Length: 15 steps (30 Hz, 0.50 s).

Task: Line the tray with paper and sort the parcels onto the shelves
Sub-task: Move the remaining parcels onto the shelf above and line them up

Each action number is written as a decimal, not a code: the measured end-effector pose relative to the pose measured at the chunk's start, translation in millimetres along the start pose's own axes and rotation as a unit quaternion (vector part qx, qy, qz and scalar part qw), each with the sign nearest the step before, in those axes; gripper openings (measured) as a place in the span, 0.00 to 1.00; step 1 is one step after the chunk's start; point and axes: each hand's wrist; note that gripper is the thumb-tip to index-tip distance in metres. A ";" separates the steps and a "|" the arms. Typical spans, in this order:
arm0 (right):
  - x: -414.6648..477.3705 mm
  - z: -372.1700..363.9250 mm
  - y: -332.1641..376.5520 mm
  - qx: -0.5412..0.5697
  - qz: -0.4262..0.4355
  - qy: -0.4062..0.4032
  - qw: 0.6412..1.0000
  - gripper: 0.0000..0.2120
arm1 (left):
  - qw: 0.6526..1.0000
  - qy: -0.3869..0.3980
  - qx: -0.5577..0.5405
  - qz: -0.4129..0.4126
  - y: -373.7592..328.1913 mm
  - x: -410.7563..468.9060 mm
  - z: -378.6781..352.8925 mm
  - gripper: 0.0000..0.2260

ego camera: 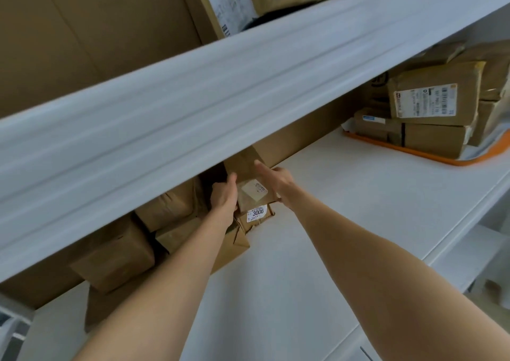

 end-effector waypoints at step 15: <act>-63.3 55.2 -40.9 0.170 -0.123 0.091 0.973 0.23 | 0.985 0.138 -0.027 0.103 0.5 -56.8 -3.5 0.25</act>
Point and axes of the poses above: each hand's wrist, its own x-axis towards the middle knuckle, its own z-axis out of the back of the hand, y = z × x, and after that the axes turned 9 degrees about -x, right-handed
